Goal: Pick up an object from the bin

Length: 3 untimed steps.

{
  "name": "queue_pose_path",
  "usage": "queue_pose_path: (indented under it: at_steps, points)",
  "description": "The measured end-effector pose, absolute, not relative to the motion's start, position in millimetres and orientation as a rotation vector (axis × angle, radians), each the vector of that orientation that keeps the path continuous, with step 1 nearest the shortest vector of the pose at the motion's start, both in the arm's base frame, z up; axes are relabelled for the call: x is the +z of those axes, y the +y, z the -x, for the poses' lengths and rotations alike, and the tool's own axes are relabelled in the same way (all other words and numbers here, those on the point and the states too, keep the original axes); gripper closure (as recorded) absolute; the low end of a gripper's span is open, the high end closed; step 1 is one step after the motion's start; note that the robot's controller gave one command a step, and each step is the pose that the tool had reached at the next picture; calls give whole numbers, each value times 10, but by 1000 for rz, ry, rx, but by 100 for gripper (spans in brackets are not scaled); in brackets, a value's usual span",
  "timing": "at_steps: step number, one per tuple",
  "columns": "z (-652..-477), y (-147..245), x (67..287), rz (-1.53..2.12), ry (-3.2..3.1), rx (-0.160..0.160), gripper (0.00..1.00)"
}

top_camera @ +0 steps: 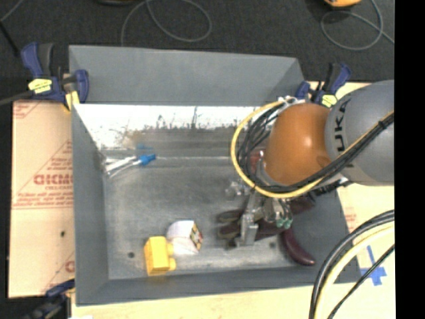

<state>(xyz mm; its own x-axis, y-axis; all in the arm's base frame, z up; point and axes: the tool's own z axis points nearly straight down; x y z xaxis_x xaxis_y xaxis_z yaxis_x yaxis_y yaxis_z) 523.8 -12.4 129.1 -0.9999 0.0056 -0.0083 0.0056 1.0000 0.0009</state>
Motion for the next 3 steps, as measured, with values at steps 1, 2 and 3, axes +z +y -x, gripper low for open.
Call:
queue_pose_path:
  at_steps: [1,2,3]
  points:
    - [-5215,-77,923,178,3138,2,100]
    - [-5215,-76,923,176,3138,2,0]
    - [-5215,-76,923,172,3139,3,100]
